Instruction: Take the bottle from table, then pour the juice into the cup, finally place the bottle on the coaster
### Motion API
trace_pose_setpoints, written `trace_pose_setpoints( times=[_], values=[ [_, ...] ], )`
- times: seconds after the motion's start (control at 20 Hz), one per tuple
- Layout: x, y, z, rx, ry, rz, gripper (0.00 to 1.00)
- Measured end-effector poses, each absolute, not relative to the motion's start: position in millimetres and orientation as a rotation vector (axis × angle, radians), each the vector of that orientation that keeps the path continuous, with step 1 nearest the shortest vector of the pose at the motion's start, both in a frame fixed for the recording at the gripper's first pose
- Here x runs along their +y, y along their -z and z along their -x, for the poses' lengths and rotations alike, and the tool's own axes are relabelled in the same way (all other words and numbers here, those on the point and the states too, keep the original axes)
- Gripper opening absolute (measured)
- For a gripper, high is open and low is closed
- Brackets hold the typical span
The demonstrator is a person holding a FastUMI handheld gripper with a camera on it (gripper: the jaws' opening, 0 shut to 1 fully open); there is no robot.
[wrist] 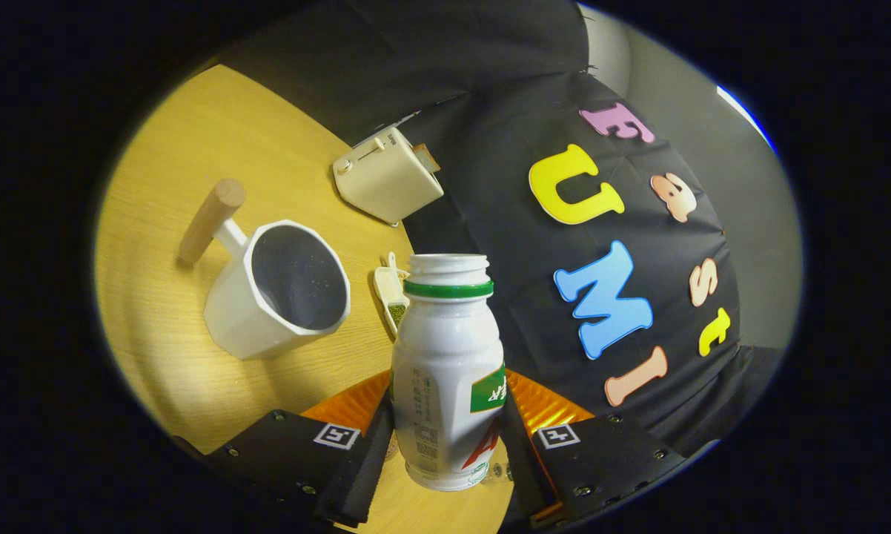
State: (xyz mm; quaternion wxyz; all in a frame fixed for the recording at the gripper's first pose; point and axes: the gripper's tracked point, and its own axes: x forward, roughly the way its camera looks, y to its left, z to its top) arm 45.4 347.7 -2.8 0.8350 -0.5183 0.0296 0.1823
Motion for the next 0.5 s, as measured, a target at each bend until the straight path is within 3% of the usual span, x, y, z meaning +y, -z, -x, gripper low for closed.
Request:
trace_pose_setpoints(
  times=[0.5],
  values=[
    [335, 8, -54, 0.109, -0.418, 0.781, 0.72]
  ],
)
